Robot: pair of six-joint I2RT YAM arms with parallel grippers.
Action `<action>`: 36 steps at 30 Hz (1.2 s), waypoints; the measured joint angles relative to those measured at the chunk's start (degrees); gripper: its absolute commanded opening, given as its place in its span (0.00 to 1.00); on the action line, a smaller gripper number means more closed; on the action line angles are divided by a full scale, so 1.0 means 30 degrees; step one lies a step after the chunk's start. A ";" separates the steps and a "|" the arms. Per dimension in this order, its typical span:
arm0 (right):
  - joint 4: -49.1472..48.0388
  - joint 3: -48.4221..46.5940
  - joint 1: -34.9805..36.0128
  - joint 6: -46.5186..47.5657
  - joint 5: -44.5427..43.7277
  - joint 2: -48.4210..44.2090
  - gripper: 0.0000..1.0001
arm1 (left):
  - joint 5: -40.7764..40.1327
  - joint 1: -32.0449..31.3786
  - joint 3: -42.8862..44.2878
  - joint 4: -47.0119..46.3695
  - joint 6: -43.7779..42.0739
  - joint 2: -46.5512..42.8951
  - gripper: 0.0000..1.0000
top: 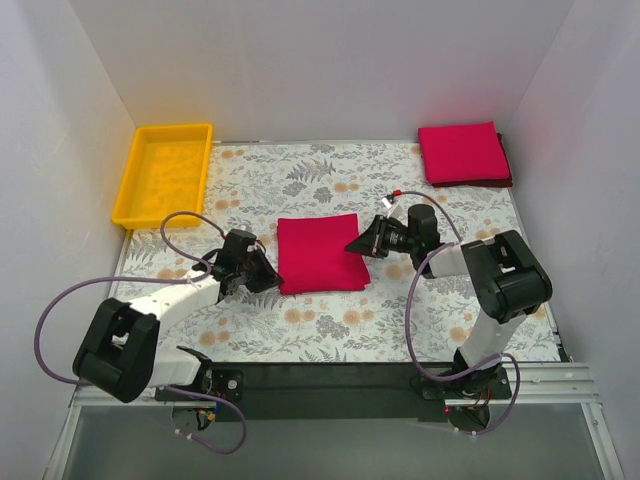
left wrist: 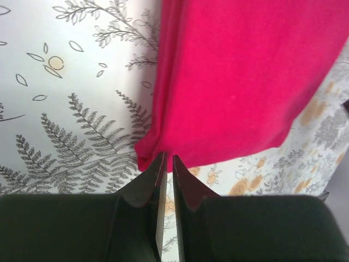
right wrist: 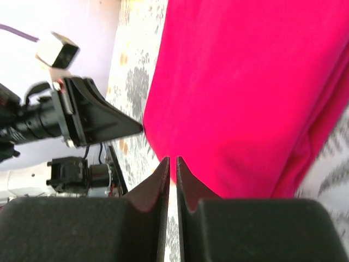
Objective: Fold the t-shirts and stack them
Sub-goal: Fold the tshirt, then neatly place the folded tshirt to the corner
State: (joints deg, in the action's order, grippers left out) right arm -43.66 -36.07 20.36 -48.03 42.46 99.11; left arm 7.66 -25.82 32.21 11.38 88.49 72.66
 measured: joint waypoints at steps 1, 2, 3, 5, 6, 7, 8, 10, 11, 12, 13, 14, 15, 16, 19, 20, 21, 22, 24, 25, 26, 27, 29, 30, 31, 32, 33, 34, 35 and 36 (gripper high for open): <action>-0.0044 -0.0474 0.0000 0.0015 -0.0058 0.0379 0.14 | -0.0036 0.0007 0.0066 -0.0044 -0.0015 0.0423 0.08; -0.0095 -0.0801 -0.0015 0.0022 -0.0131 0.0750 0.14 | -0.0095 0.0007 0.0073 -0.0066 -0.0007 0.0823 0.07; -0.0117 -0.1129 -0.0044 0.0022 -0.0226 0.1253 0.14 | -0.0219 0.0007 0.0066 -0.0015 0.0007 0.1180 0.07; -0.0109 -0.1501 -0.0197 0.0066 -0.0393 0.2419 0.14 | -0.0525 0.0007 0.0036 0.0160 0.0080 0.1566 0.07; -0.0029 -0.1581 -0.0328 0.0087 -0.0488 0.2987 0.14 | -0.0750 0.0007 0.0007 0.0270 0.0138 0.1603 0.07; 0.0022 -0.1581 -0.0510 0.0095 -0.0525 0.3497 0.15 | -0.0962 0.0007 -0.0007 0.0386 0.0153 0.1574 0.07; 0.0131 -0.1581 -0.0699 0.0102 -0.0525 0.3942 0.14 | -0.1144 0.0007 -0.0036 0.0525 0.0153 0.1494 0.07; 0.0342 -0.1559 -0.1093 0.0007 -0.0284 0.4350 0.14 | -0.1537 0.0007 -0.0095 0.0882 0.0138 0.1290 0.09; 0.0386 -0.1545 -0.1246 0.0015 -0.0153 0.4262 0.14 | -0.1756 0.0007 -0.0095 0.1202 0.0080 0.1107 0.13; 0.0495 -0.1515 -0.1355 0.0080 -0.0124 0.4036 0.15 | -0.1974 0.0000 -0.0087 0.1603 -0.0044 0.0838 0.15; 0.0780 -0.1464 -0.1428 0.0160 -0.0124 0.3621 0.16 | -0.2288 -0.0022 -0.0029 0.2098 -0.0189 0.0488 0.18; 0.1457 -0.1428 -0.1501 0.0437 -0.0175 0.3038 0.19 | -0.2732 -0.0109 0.0182 0.2761 -0.0393 0.0146 0.25; 0.2273 -0.1421 -0.1566 0.0823 -0.0226 0.2266 0.21 | -0.3140 -0.0219 0.0466 0.3351 -0.0678 -0.0240 0.30; 0.3177 -0.1421 -0.1603 0.1406 -0.0488 0.1333 0.24 | -0.3512 -0.0357 0.0845 0.3942 -0.0984 -0.0714 0.34; 0.6608 -0.1661 -0.1617 0.3555 -0.1603 -0.1902 0.35 | -0.4335 -0.0984 0.2295 0.4962 -0.2040 -0.2353 0.48; 0.7941 -0.1821 -0.1617 0.4350 -0.2310 -0.2936 0.41 | -0.4539 -0.1282 0.2747 0.5107 -0.2375 -0.2827 0.50; 0.9347 -0.2011 -0.1610 0.5151 -0.3089 -0.3978 0.43 | -0.4860 -0.1690 0.3155 0.5187 -0.2739 -0.3228 0.52; 1.0739 -0.2157 -0.1596 0.5945 -0.4065 -0.5027 0.46 | -0.5151 -0.2237 0.3555 0.5238 -0.3111 -0.3519 0.53; 1.3435 -0.2237 -0.1676 0.7249 -0.5960 -0.7038 0.53 | -0.5690 -0.3526 0.4401 0.5421 -0.3774 -0.3599 0.54; 1.4666 -0.2222 -0.1792 0.7825 -0.6827 -0.7963 0.56 | -0.6003 -0.4320 0.4809 0.5501 -0.4080 -0.3344 0.55; 1.5722 -0.2186 -0.1916 0.8262 -0.7548 -0.8808 0.68 | -0.6382 -0.5078 0.5268 0.5588 -0.4401 -0.2929 0.55; 1.6517 -0.2135 -0.2047 0.8524 -0.8094 -0.9500 0.73 | -0.6572 -0.5683 0.5661 0.5639 -0.4641 -0.2455 0.55; 1.8076 -0.1792 -0.2331 0.9158 -0.9355 -1.1016 0.88 | -0.7315 -0.7373 0.6586 0.5625 -0.5297 -0.0962 0.56; 1.8717 -0.1603 -0.2470 0.9326 -0.9836 -1.1657 0.91 | -0.7614 -0.8233 0.7118 0.5646 -0.5683 -0.0087 0.56; 1.9249 -0.1355 -0.2630 0.9508 -1.0273 -1.2276 0.94 | -0.7978 -0.9107 0.7694 0.5646 -0.6084 0.0903 0.56; 1.9722 -0.1064 -0.2754 0.9639 -1.0579 -1.2837 0.98 | -0.8459 -0.9959 0.8306 0.5625 -0.6477 0.1974 0.56; 2.0218 -0.0765 -0.2871 0.9675 -1.0826 -1.3406 0.98 | -0.8954 -1.0768 0.9041 0.5654 -0.6943 0.3169 0.56; 2.0582 -0.0474 -0.2965 0.9777 -1.1067 -1.3879 0.98 | -0.9406 -1.1424 0.9741 0.5646 -0.7388 0.4291 0.56; 2.0917 -0.0211 -0.3045 0.9806 -1.1242 -1.4309 0.98 | -0.9770 -1.1992 1.0389 0.5566 -0.7796 0.5391 0.55; 2.1230 0.0015 -0.3096 0.9814 -1.1504 -1.4681 0.98 | -1.0076 -1.2458 1.1038 0.5566 -0.8218 0.6382 0.55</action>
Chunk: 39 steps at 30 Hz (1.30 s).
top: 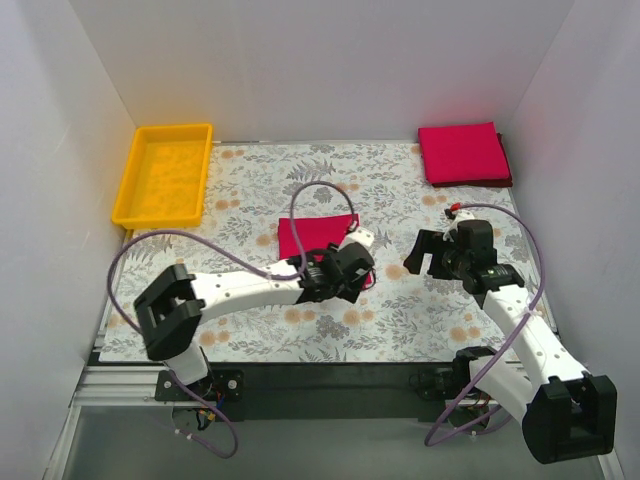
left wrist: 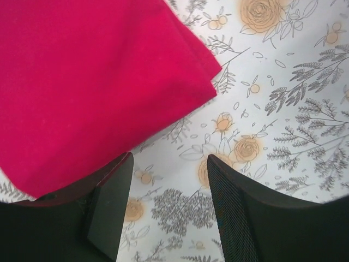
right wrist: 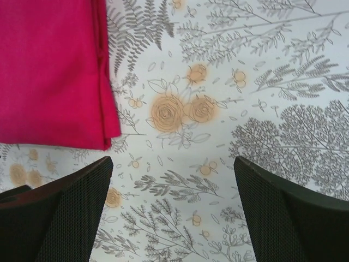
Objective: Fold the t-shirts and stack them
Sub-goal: Neatly place the folded tshirt to the corner
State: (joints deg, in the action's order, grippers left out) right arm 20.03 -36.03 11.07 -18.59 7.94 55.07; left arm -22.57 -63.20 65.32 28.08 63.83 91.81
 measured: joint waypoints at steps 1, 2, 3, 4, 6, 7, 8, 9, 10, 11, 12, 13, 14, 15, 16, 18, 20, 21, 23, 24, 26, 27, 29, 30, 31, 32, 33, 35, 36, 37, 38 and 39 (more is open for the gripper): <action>0.0182 0.0248 -0.0058 0.0022 -0.0211 -0.0342 0.98 | -0.0270 -0.0386 0.0641 0.0051 -0.0444 0.0976 0.55; 0.0342 0.0488 -0.0095 0.0044 -0.0437 -0.0648 0.98 | -0.0517 -0.0678 0.1224 0.0036 -0.0860 0.1865 0.55; 0.0474 0.0729 -0.0160 0.0058 -0.0619 -0.0911 0.98 | -0.0729 -0.0911 0.1705 0.0007 -0.1319 0.2601 0.54; 0.0663 0.0947 -0.0197 0.0066 -0.0699 -0.1129 0.98 | -0.0903 -0.1137 0.2186 -0.0051 -0.1792 0.3351 0.54; 0.0911 0.1333 -0.0262 0.0080 -0.0889 -0.1413 0.98 | -0.1275 -0.1494 0.3031 -0.0146 -0.2608 0.4663 0.52; 0.0998 0.1515 -0.0335 0.0087 -0.0918 -0.1472 0.98 | -0.1435 -0.1603 0.3344 -0.0204 -0.2965 0.5238 0.52; 0.1005 0.1712 -0.0386 0.0073 -0.0896 -0.1501 0.98 | -0.1581 -0.1712 0.3657 -0.0240 -0.3286 0.5778 0.52; 0.1027 0.1902 -0.0430 0.0066 -0.0882 -0.1501 0.98 | -0.1661 -0.1778 0.3898 -0.0335 -0.3555 0.6288 0.52; 0.1020 0.2127 -0.0459 0.0036 -0.0852 -0.1501 0.98 | -0.1719 -0.1807 0.4116 -0.0525 -0.3912 0.6892 0.52; 0.1071 0.2339 -0.0495 0.0036 -0.0809 -0.1501 0.98 | -0.1727 -0.1814 0.4153 -0.0576 -0.4036 0.7104 0.51; 0.1129 0.2528 -0.0546 0.0007 -0.0758 -0.1494 0.98 | -0.1719 -0.1814 0.4153 -0.0685 -0.4218 0.7388 0.50; 0.1224 0.2667 -0.0568 -0.0029 -0.0714 -0.1494 0.98 | -0.1719 -0.1814 0.4153 -0.0801 -0.4408 0.7635 0.50; 0.1282 0.2739 -0.0568 -0.0029 -0.0678 -0.1486 0.98 | -0.1807 -0.1814 0.4153 -0.1005 -0.4554 0.7803 0.50; 0.1282 0.2812 -0.0576 -0.0029 -0.0634 -0.1486 0.98 | -0.1858 -0.1814 0.4182 -0.1246 -0.4714 0.7817 0.49; 0.1290 0.2841 -0.0576 -0.0036 -0.0583 -0.1486 0.98 | -0.1902 -0.1814 0.4182 -0.1450 -0.4823 0.7847 0.48; 0.1260 0.2841 -0.0583 -0.0029 -0.0444 -0.1486 0.97 | -0.2157 -0.1814 0.4182 -0.1865 -0.5020 0.8072 0.46; 0.1151 0.2885 -0.0583 -0.0073 -0.0146 -0.1486 0.96 | -0.2375 -0.1814 0.4211 -0.2251 -0.5144 0.8211 0.40; 0.1056 0.2943 -0.0583 -0.0117 0.0029 -0.1486 0.96 | -0.2521 -0.1814 0.4211 -0.2499 -0.5238 0.8306 0.37; 0.0801 0.3024 -0.0583 -0.0262 0.0452 -0.1443 0.96 | -0.2761 -0.1814 0.4211 -0.2849 -0.5348 0.8422 0.25; 0.0656 0.3082 -0.0576 -0.0328 0.0605 -0.1421 0.96 | -0.2863 -0.1814 0.4204 -0.2958 -0.5355 0.8502 0.19; 0.0321 0.3220 -0.0583 -0.0583 0.1013 -0.1275 0.96 | -0.3111 -0.1814 0.4109 -0.3169 -0.5399 0.8590 0.08; 0.0182 0.3264 -0.0583 -0.0780 0.1209 -0.1144 0.96 | -0.3249 -0.1814 0.4022 -0.3257 -0.5406 0.8590 0.02; -0.0386 0.3402 -0.0576 -0.1209 0.1647 -0.0816 0.98 | -0.3381 -0.1814 0.3898 -0.3475 -0.5326 0.8539 0.00; -0.0750 0.3497 -0.0583 -0.1457 0.1872 -0.0612 0.98 | -0.3417 -0.1814 0.3759 -0.3592 -0.5282 0.8466 0.00; -0.1086 0.3563 -0.0576 -0.1770 0.2076 -0.0350 0.98 | -0.3417 -0.1814 0.3606 -0.3708 -0.5202 0.8342 0.00; -0.1384 0.3599 -0.0583 -0.2120 0.2310 -0.0022 0.98 | -0.3381 -0.1814 0.3410 -0.3869 -0.5122 0.8211 0.00; -0.1654 0.3621 -0.0583 -0.2368 0.2477 0.0219 0.98 | -0.3315 -0.1807 0.3220 -0.3942 -0.5027 0.8065 0.00; -0.2637 0.3701 -0.0583 -0.3060 0.3089 0.0962 0.95 | -0.3133 -0.1807 0.2892 -0.3956 -0.4809 0.7766 0.00; -0.3191 0.3745 -0.0583 -0.3402 0.3417 0.1421 0.94 | -0.3060 -0.1800 0.2754 -0.3956 -0.4714 0.7650 0.00; -0.3934 0.3840 -0.0583 -0.3876 0.3818 0.1923 0.93 | -0.2973 -0.1800 0.2630 -0.3942 -0.4612 0.7526 0.00; -0.4619 0.3883 -0.0576 -0.4350 0.4248 0.2463 0.91 | -0.2878 -0.1800 0.2477 -0.3956 -0.4488 0.7402 0.00; -0.5406 0.3963 -0.0576 -0.4823 0.4641 0.3016 0.91 | -0.2776 -0.1800 0.2368 -0.3927 -0.4379 0.7264 0.00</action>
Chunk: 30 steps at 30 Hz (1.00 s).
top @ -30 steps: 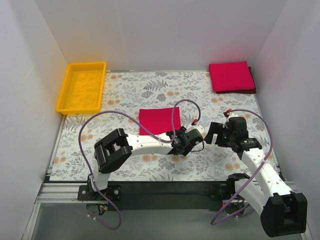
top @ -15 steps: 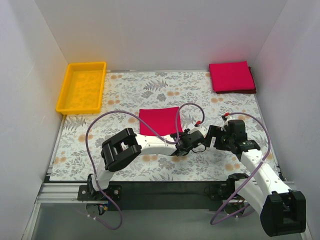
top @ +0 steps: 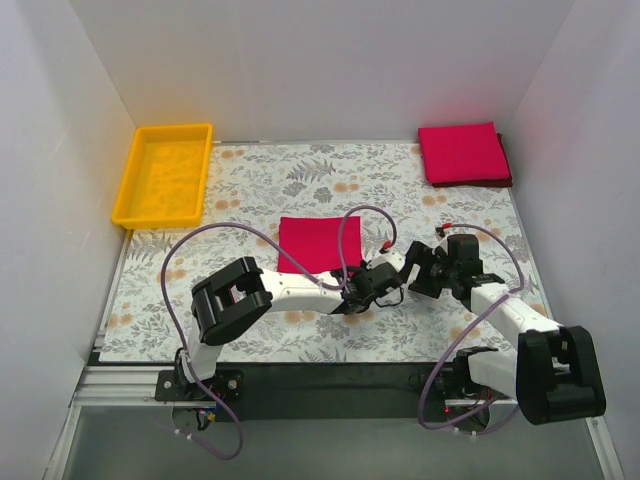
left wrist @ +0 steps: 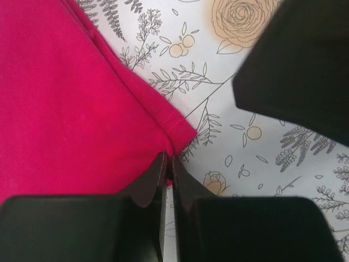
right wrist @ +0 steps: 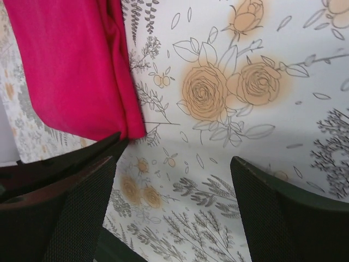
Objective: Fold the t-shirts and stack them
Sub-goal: Neatly place the folded tshirt to the corner
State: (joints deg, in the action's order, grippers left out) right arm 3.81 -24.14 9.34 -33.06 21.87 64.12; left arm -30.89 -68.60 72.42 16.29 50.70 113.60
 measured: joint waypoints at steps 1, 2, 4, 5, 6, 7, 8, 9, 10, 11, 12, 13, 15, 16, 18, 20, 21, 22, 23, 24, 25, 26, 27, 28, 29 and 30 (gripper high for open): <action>-0.0794 0.0058 0.0015 -0.0503 0.0357 0.0554 0.91 | 0.0095 0.0000 -0.0124 -0.0015 0.0095 -0.0146 0.00; -0.1486 0.0087 0.0029 -0.0940 0.0634 0.1107 0.91 | 0.0182 0.0000 -0.0233 -0.0007 0.0211 -0.0306 0.00; -0.2667 0.0087 0.0226 -0.1676 0.0976 0.2142 0.91 | 0.0313 0.0000 -0.0342 0.0007 0.0357 -0.0605 0.00; -0.3300 0.0073 0.0342 -0.2106 0.1195 0.2696 0.91 | 0.0350 0.0000 -0.0393 -0.0015 0.0408 -0.0729 0.00; -0.3905 -0.0015 0.0503 -0.2463 0.1421 0.3184 0.91 | 0.0386 0.0007 -0.0474 -0.0029 0.0488 -0.0903 0.00; -0.4444 -0.0160 0.0707 -0.2761 0.1588 0.3643 0.91 | 0.0401 0.0007 -0.0532 -0.0029 0.0546 -0.1005 0.00; -0.4918 -0.0299 0.0918 -0.3038 0.1719 0.4109 0.91 | 0.0444 0.0007 -0.0612 -0.0066 0.0605 -0.1129 0.00; -0.5377 -0.0452 0.1137 -0.3366 0.1872 0.4597 0.91 | 0.0459 0.0000 -0.0678 -0.0102 0.0648 -0.1239 0.00; -0.5865 -0.0641 0.1377 -0.3628 0.2004 0.5078 0.90 | 0.0481 0.0000 -0.0780 -0.0175 0.0699 -0.1341 0.00; -0.6288 -0.0801 0.1639 -0.3898 0.2091 0.5493 0.90 | 0.0517 0.0007 -0.0845 -0.0168 0.0743 -0.1457 0.00; -0.6674 -0.0962 0.1931 -0.4138 0.2171 0.5901 0.89 | 0.0525 0.0000 -0.0889 -0.0168 0.0780 -0.1559 0.00; -0.7038 -0.1129 0.2229 -0.4393 0.2237 0.6302 0.89 | 0.0532 0.0000 -0.0896 -0.0175 0.0838 -0.1654 0.00; -0.7686 -0.1639 0.2929 -0.4823 0.2426 0.7235 0.89 | 0.0554 0.0007 -0.0896 -0.0233 0.0947 -0.1814 0.00; -0.7978 -0.1938 0.3293 -0.5005 0.2499 0.7715 0.88 | 0.0576 0.0007 -0.0903 -0.0306 0.1035 -0.1909 0.00; -0.8590 -0.2514 0.3963 -0.5340 0.2725 0.8684 0.86 | 0.0627 0.0000 -0.0940 -0.0474 0.1195 -0.2113 0.00; -0.9151 -0.3038 0.4481 -0.5588 0.2878 0.9508 0.82 | 0.0714 0.0007 -0.1056 -0.0685 0.1341 -0.2339 0.00; -0.9340 -0.3206 0.4641 -0.5690 0.2922 0.9806 0.81 | 0.0765 0.0007 -0.1137 -0.0787 0.1413 -0.2448 0.00; -0.9486 -0.3424 0.4816 -0.5799 0.3009 1.0142 0.75 | 0.0823 0.0007 -0.1166 -0.0831 0.1472 -0.2514 0.00; -0.9668 -0.3628 0.4976 -0.5829 0.3067 1.0469 0.73 | 0.0867 0.0000 -0.1166 -0.0889 0.1530 -0.2535 0.00; -0.9734 -0.3759 0.5085 -0.5901 0.3075 1.0724 0.70 | 0.0925 0.0007 -0.1166 -0.0984 0.1559 -0.2535 0.00; -0.9799 -0.3861 0.5158 -0.5960 0.3140 1.0921 0.63 | 0.0998 0.0007 -0.1166 -0.1013 0.1596 -0.2535 0.00; -0.9843 -0.3971 0.5217 -0.5901 0.3147 1.1111 0.59 | 0.1064 0.0015 -0.1166 -0.1020 0.1617 -0.2535 0.00; -0.9850 -0.4058 0.5282 -0.5880 0.3082 1.1307 0.55 | 0.1144 0.0022 -0.1166 -0.1056 0.1668 -0.2535 0.00; -0.9850 -0.4146 0.5304 -0.5880 0.3126 1.1526 0.44 | 0.1253 0.0044 -0.1166 -0.1107 0.1712 -0.2535 0.00; -0.9865 -0.4226 0.5333 -0.5807 0.3133 1.1701 0.38 | 0.1362 0.0058 -0.1166 -0.1158 0.1763 -0.2535 0.00; -0.9857 -0.4291 0.5370 -0.5639 0.3045 1.1890 0.33 | 0.1435 0.0073 -0.1166 -0.1202 0.1843 -0.2535 0.00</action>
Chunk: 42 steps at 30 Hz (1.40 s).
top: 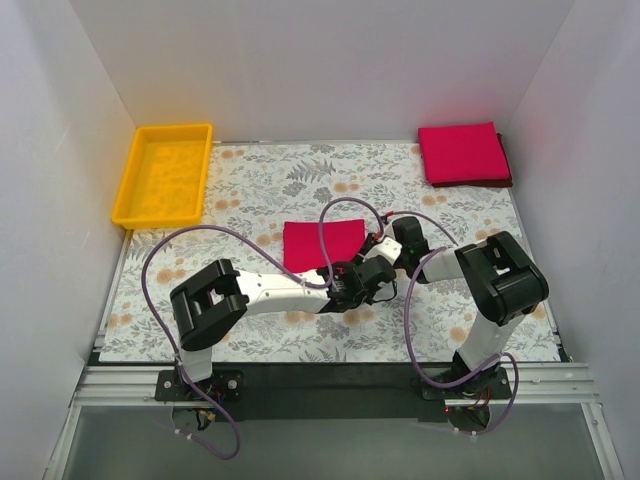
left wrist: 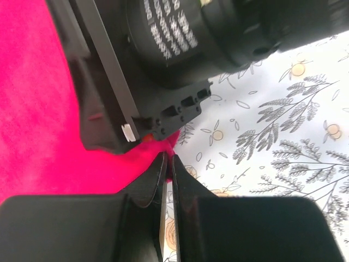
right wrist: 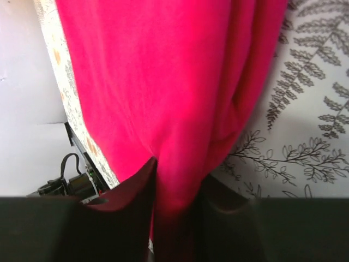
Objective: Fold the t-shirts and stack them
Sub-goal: Neatly place the folded tshirt to the corner
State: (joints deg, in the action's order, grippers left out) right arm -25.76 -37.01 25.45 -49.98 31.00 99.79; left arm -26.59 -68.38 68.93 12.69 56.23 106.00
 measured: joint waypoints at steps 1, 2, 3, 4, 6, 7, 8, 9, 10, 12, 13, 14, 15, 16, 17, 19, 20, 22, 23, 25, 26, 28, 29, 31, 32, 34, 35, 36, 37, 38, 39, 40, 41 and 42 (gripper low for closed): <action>0.0000 -0.0015 0.0022 0.0138 -0.0015 0.0211 0.24 | 0.0066 0.0007 0.0000 -0.0073 0.0095 0.0000 0.00; -0.0015 -0.0015 0.0022 0.0299 0.0044 0.0379 0.18 | 0.0102 0.0007 0.0000 -0.0131 0.0197 0.0000 0.03; 0.0029 -0.0022 0.0044 0.0401 -0.0022 0.0459 0.13 | 0.0153 0.0007 0.0000 -0.0182 0.0313 0.0000 0.04; 0.0066 -0.0022 0.0036 0.0590 -0.0036 0.0488 0.03 | 0.0168 0.0007 0.0000 -0.0211 0.0401 0.0000 0.06; 0.0117 -0.0029 0.0044 0.0991 -0.0073 0.0495 0.01 | 0.0233 0.0015 0.0000 -0.0211 0.0583 0.0000 0.15; 0.0204 -0.0087 0.0029 0.1282 -0.0051 0.0495 0.01 | 0.0342 0.0022 0.0000 -0.0240 0.0729 -0.0007 0.22; 0.0430 -0.0240 0.0022 0.1610 -0.0058 0.0495 0.01 | 0.0503 0.0015 0.0000 -0.0291 0.0860 -0.0015 0.27; 0.0729 -0.0444 -0.0007 0.2011 -0.0073 0.0495 0.01 | 0.0692 0.0000 0.0000 -0.0321 0.1027 -0.0080 0.38; 0.1035 -0.0656 -0.0029 0.2492 -0.0175 0.0495 0.01 | 0.0845 0.0007 0.0000 -0.0277 0.1195 -0.0219 0.43; 0.2055 -0.1275 -0.0131 0.3650 -0.0386 0.0488 0.01 | 0.1260 0.0087 0.0000 -0.0066 0.1705 -0.0743 0.52; 0.2324 -0.1457 -0.0255 0.3963 -0.0481 0.0495 0.01 | 0.1494 0.0160 0.0000 0.0080 0.1960 -0.1151 0.54; 0.2907 -0.1807 -0.0430 0.4597 -0.0656 0.0488 0.01 | 0.1814 0.0335 -0.0022 0.0248 0.2266 -0.1625 0.55; 0.3402 -0.2127 -0.0597 0.5078 -0.0838 0.0488 0.01 | 0.2062 0.0554 -0.0058 0.0357 0.2455 -0.2062 0.57; 0.4328 -0.2667 -0.0816 0.5785 -0.1158 0.0488 0.01 | 0.2433 0.0933 -0.0117 0.0488 0.2659 -0.2652 0.62; 0.5122 -0.3235 -0.1035 0.6470 -0.1545 0.0495 0.01 | 0.2849 0.1319 -0.0262 0.0648 0.2900 -0.3439 0.64; 0.6914 -0.4619 -0.1464 0.7868 -0.2463 0.0554 0.01 | 0.3534 0.2790 -0.0474 0.1100 0.3257 -0.4707 0.69; 0.7759 -0.5413 -0.1683 0.8626 -0.2951 0.0670 0.01 | 0.3920 0.3657 -0.0525 0.1413 0.3424 -0.5319 0.73; 0.9216 -0.7023 -0.2040 1.0171 -0.3985 0.1027 0.01 | 0.4991 0.5843 -0.0466 0.2302 0.3672 -0.6273 0.76; 1.0105 -0.7985 -0.2208 1.0979 -0.4510 0.1355 0.01 | 0.5442 0.7082 -0.0437 0.2747 0.3738 -0.6601 0.80; 1.1264 -0.9865 -0.2448 1.2473 -0.5610 0.2171 0.01 | 0.6193 0.9777 -0.0415 0.3614 0.3730 -0.6994 0.83; 1.1912 -1.0790 -0.2594 1.3194 -0.6142 0.2630 0.01 | 0.6521 1.1074 -0.0423 0.4029 0.3716 -0.7067 0.84; 1.3100 -1.2706 -0.2820 1.4528 -0.7096 0.3650 0.01 | 0.7089 1.3806 -0.0641 0.4488 0.3730 -0.7125 0.86; 1.3500 -1.3508 -0.2936 1.5081 -0.7541 0.4124 0.01 | 0.7300 1.4972 -0.0911 0.4626 0.3774 -0.7162 0.87; 1.4520 -1.5220 -0.3191 1.6232 -0.8451 0.5056 0.01 | 0.7898 1.7150 -0.1960 0.4510 0.3985 -0.7315 0.89; 1.4783 -1.5832 -0.3286 1.6626 -0.8874 0.5377 0.01 | 0.8364 1.7937 -0.2696 0.4313 0.4095 -0.7431 0.88; 1.5613 -1.7449 -0.3563 1.7675 -0.9887 0.6229 0.01 | 0.9500 1.9118 -0.3803 0.4481 0.4255 -0.7446 0.89; 1.5854 -1.8200 -0.3716 1.8170 -1.0382 0.6601 0.01 | 0.9945 1.9613 -0.4146 0.4772 0.4364 -0.7278 0.89; 1.6167 -1.9052 -0.3883 1.8746 -1.0950 0.6994 0.01 | 1.0302 2.0028 -0.4379 0.4932 0.4437 -0.7016 0.89; 1.6487 -1.9832 -0.4022 1.9220 -1.1438 0.7359 0.01 | 1.0542 2.0203 -0.4422 0.5049 0.4510 -0.6819 0.89; 1.6655 -2.0567 -0.4167 1.9693 -1.1890 0.7679 0.01 | 1.0754 2.0261 -0.4422 0.5064 0.4568 -0.6703 0.89; 1.6750 -2.1260 -0.4299 2.0130 -1.2335 0.7978 0.01 | 1.0928 2.0254 -0.4422 0.5042 0.4583 -0.6666 0.89; 1.6997 -2.2010 -0.4430 2.0597 -1.2779 0.8291 0.01 | 1.1103 2.0254 -0.4422 0.5049 0.4619 -0.6666 0.89; 1.7085 -2.2556 -0.4524 2.0968 -1.3165 0.8502 0.01 | 1.1220 2.0247 -0.4422 0.5034 0.4634 -0.6666 0.89; 1.7150 -2.3183 -0.4634 2.1391 -1.3617 0.8750 0.01 | 1.1307 2.0218 -0.4422 0.5034 0.4634 -0.6659 0.89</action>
State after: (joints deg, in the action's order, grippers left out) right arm 25.69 -106.56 11.55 14.20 -9.85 126.04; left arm 7.33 -7.73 55.66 27.79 70.13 86.02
